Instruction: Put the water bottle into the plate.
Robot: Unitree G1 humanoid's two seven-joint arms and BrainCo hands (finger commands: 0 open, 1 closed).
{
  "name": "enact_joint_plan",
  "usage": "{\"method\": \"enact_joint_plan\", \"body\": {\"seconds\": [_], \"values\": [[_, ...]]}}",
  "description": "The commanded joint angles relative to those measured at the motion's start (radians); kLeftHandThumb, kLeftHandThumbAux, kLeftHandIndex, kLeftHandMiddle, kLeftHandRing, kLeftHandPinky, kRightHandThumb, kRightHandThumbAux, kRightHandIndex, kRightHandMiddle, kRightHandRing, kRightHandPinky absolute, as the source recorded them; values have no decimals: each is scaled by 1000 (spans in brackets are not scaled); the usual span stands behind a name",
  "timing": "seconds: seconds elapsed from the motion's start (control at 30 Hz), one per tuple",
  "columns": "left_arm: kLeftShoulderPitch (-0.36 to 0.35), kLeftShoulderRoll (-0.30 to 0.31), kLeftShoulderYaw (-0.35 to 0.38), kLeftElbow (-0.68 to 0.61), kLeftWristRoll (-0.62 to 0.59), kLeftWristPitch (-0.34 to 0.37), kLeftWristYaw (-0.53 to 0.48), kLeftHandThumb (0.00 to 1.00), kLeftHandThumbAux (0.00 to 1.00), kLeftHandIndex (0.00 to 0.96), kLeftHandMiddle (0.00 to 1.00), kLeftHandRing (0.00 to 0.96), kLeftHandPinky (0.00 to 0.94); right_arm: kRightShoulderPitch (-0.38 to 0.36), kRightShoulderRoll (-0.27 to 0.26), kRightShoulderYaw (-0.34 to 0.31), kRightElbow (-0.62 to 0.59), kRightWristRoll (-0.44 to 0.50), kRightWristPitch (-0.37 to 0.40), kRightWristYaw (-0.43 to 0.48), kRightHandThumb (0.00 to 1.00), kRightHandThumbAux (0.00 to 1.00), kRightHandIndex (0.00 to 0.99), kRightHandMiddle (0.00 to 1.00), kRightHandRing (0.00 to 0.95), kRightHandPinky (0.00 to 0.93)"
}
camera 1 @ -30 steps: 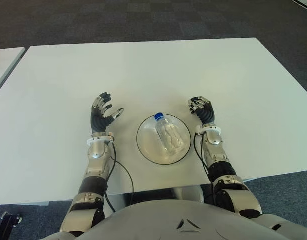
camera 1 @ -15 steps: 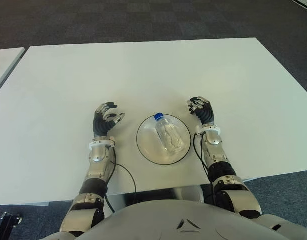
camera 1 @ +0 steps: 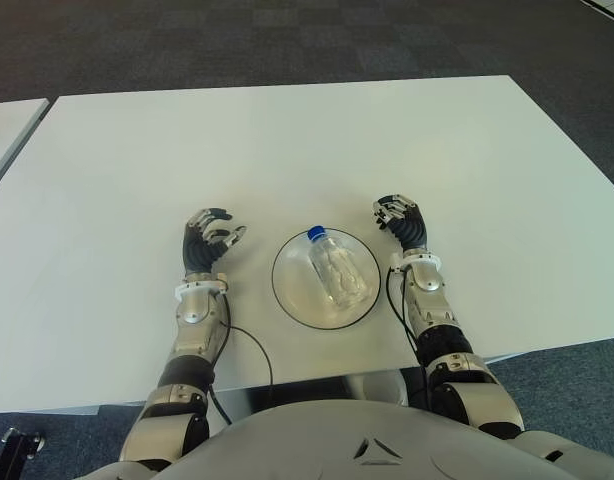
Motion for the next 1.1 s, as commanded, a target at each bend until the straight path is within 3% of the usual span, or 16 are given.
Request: {"method": "enact_joint_plan", "body": {"seconds": [0.03, 0.13, 0.17, 0.23, 0.37, 0.73, 1.1], "values": [[16, -3, -1, 33, 13, 31, 4, 77, 977, 442, 474, 477, 485, 18, 8, 2, -2, 0, 22, -2, 708, 729, 434, 608, 628, 643], [17, -3, -3, 29, 14, 44, 2, 121, 980, 473, 502, 504, 514, 21, 11, 4, -5, 1, 24, -2, 708, 729, 434, 610, 629, 641], [18, -3, -3, 27, 14, 47, 2, 329, 886, 457, 511, 511, 518, 22, 11, 4, -6, 1, 25, -2, 708, 729, 434, 611, 629, 640], [19, -4, -2, 24, 15, 52, 1, 511, 804, 444, 521, 518, 519, 22, 13, 5, -7, 3, 26, 0, 708, 728, 434, 612, 629, 638], [31, -10, -8, -2, 21, 66, 3, 664, 735, 434, 545, 532, 528, 22, 14, 5, -4, 6, 25, 3, 709, 728, 435, 612, 628, 637], [62, -20, -19, -94, 24, 135, -11, 707, 715, 432, 569, 550, 539, 25, 21, 8, -2, 6, 10, 5, 708, 729, 434, 611, 628, 640], [71, -14, -25, -125, 29, 159, -21, 709, 713, 434, 588, 562, 551, 26, 27, 10, -1, 0, 11, -4, 708, 729, 434, 612, 627, 637]]}}
